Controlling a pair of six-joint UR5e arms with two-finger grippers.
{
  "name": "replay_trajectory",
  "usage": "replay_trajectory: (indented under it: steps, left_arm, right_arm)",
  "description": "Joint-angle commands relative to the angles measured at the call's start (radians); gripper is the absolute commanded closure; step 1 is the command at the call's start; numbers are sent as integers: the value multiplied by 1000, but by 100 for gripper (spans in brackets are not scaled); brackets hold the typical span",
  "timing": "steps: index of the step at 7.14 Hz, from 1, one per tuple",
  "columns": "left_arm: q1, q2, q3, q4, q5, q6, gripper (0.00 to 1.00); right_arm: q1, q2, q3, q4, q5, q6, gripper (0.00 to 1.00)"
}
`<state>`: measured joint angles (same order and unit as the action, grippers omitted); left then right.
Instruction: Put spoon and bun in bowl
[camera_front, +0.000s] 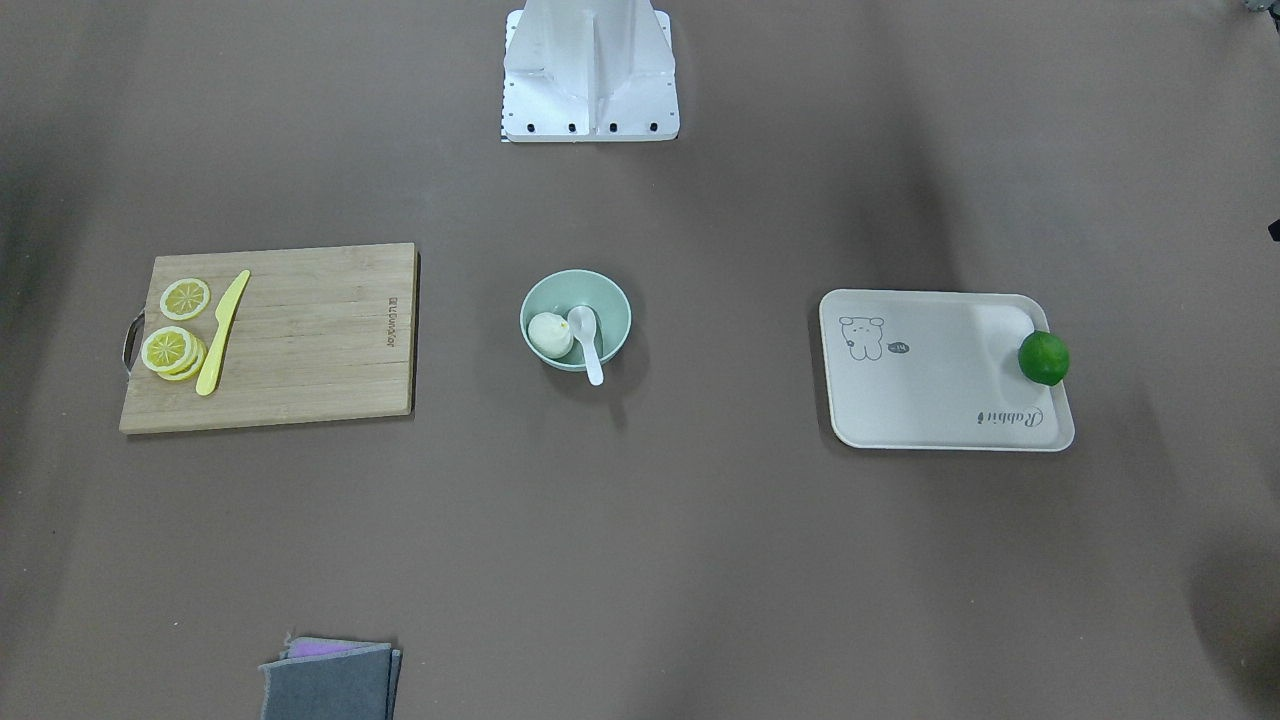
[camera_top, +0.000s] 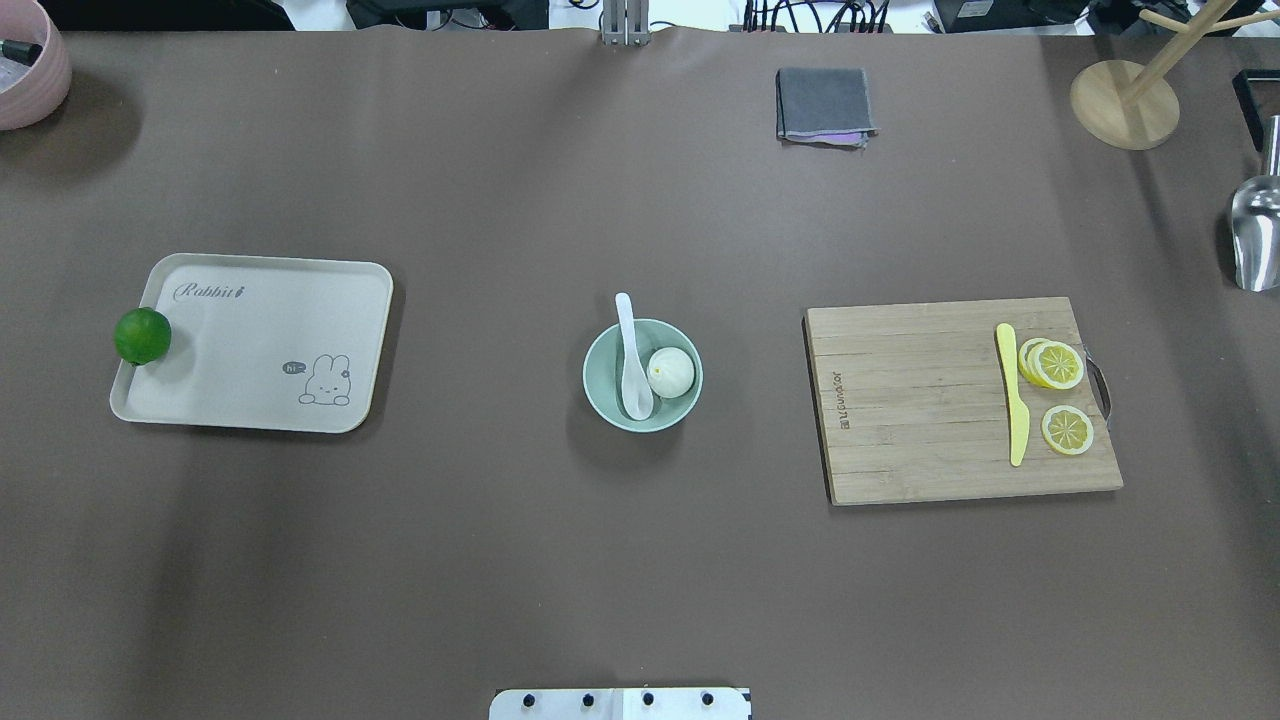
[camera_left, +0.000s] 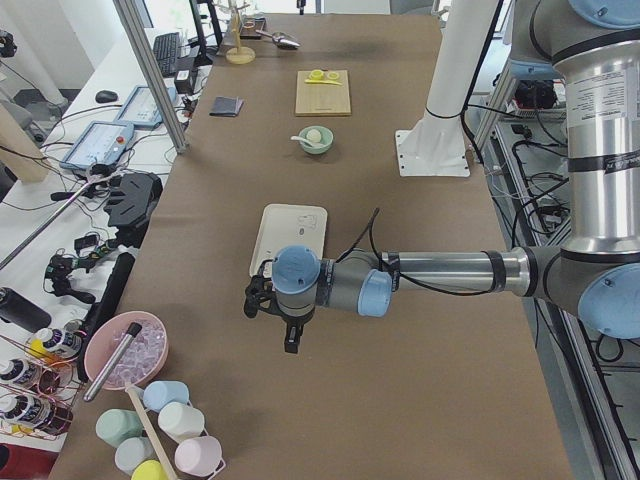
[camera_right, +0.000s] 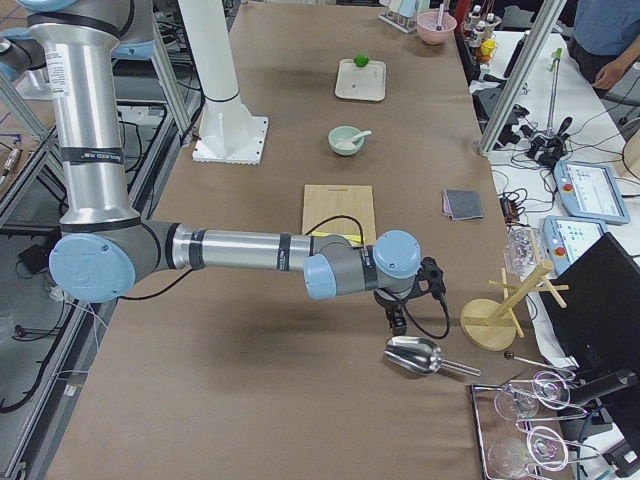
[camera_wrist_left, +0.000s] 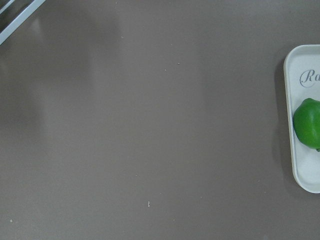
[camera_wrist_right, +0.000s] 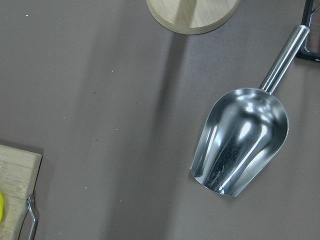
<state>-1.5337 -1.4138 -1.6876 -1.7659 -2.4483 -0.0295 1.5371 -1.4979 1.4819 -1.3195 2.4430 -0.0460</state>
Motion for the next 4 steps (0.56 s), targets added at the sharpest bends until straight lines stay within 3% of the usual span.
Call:
replay_trajectory:
  steps: [1, 4]
  left_arm:
    - [-2, 12, -3, 0, 0, -1, 1]
    - [-2, 28, -6, 0, -1, -3, 1]
  right_arm:
    - [0, -2, 1, 0, 5, 0, 0]
    - [-2, -14, 4, 0, 7, 0, 0]
